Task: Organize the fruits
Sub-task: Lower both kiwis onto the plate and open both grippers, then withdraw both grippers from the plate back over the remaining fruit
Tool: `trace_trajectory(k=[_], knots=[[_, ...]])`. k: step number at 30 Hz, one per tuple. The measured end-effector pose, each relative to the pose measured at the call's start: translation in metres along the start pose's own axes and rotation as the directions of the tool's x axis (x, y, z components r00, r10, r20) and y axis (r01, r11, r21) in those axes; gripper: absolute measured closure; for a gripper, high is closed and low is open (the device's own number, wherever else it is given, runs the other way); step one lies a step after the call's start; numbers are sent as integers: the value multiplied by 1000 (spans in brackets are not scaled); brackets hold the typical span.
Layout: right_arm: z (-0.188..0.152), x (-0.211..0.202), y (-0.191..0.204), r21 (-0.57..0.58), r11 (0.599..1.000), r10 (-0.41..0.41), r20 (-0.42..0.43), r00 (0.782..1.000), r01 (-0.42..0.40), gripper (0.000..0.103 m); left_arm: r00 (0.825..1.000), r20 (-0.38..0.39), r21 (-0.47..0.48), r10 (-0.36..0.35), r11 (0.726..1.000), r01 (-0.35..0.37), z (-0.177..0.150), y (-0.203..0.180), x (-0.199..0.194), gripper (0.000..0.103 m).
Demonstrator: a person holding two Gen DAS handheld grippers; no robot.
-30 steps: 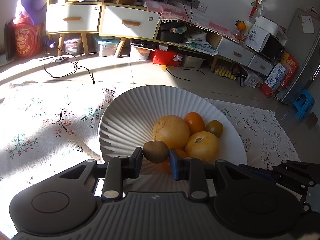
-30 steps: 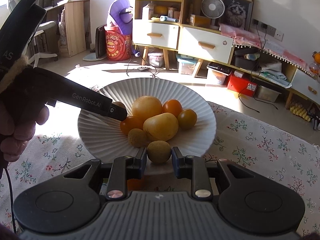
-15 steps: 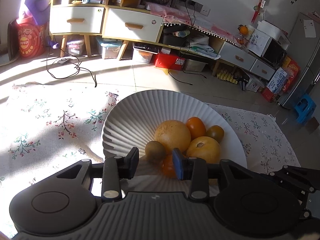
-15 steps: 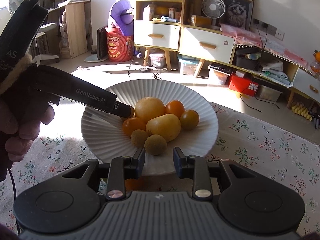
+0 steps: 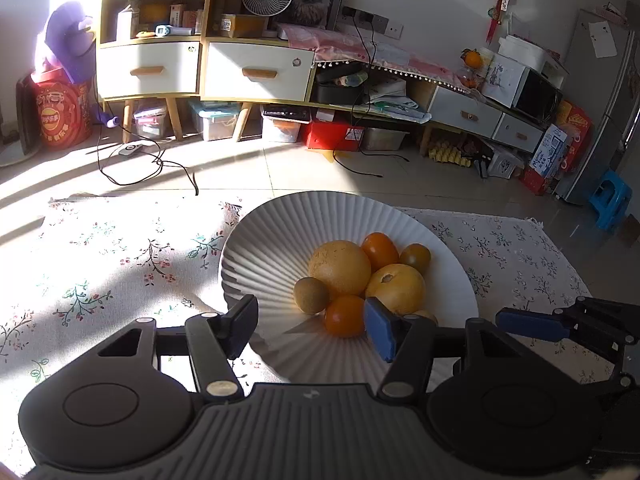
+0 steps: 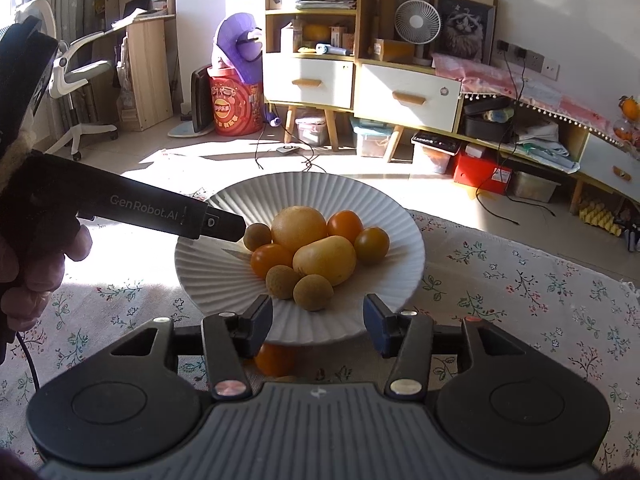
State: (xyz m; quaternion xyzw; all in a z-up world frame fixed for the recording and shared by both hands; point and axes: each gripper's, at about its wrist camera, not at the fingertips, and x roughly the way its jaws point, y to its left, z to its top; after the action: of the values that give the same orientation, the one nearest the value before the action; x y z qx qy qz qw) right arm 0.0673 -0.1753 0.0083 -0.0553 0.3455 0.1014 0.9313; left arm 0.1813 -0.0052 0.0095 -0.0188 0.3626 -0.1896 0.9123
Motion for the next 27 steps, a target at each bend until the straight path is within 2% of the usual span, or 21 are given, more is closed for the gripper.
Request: trace_trajectory(k=[7, 11, 13, 18, 20, 27], knots=[[-2, -13, -2, 24, 1000, -6, 12, 1000, 5, 41, 1000, 10, 36, 16, 999, -17, -13, 0, -19, 36], [-4, -20, 0, 26, 1000, -9, 17, 1000, 9, 33, 1000, 9, 35, 25, 999, -26, -20, 2, -28, 33], [-6, -24, 2, 23, 1000, -12, 17, 1000, 12, 31, 999, 14, 43, 41, 998, -41, -24, 2, -33, 26], [-11, -30, 6, 18, 1000, -15, 9, 1000, 15, 25, 998, 16, 64, 57, 996, -58, -33, 2, -44, 20], [-13, -32, 8, 19, 1000, -17, 1, 1000, 17, 19, 998, 12, 63, 58, 996, -59, -36, 1, -47, 18], [-23, -43, 10, 26, 999, -18, -22, 1000, 19, 11, 998, 6, 95, 59, 994, -59, -50, -6, -60, 11]])
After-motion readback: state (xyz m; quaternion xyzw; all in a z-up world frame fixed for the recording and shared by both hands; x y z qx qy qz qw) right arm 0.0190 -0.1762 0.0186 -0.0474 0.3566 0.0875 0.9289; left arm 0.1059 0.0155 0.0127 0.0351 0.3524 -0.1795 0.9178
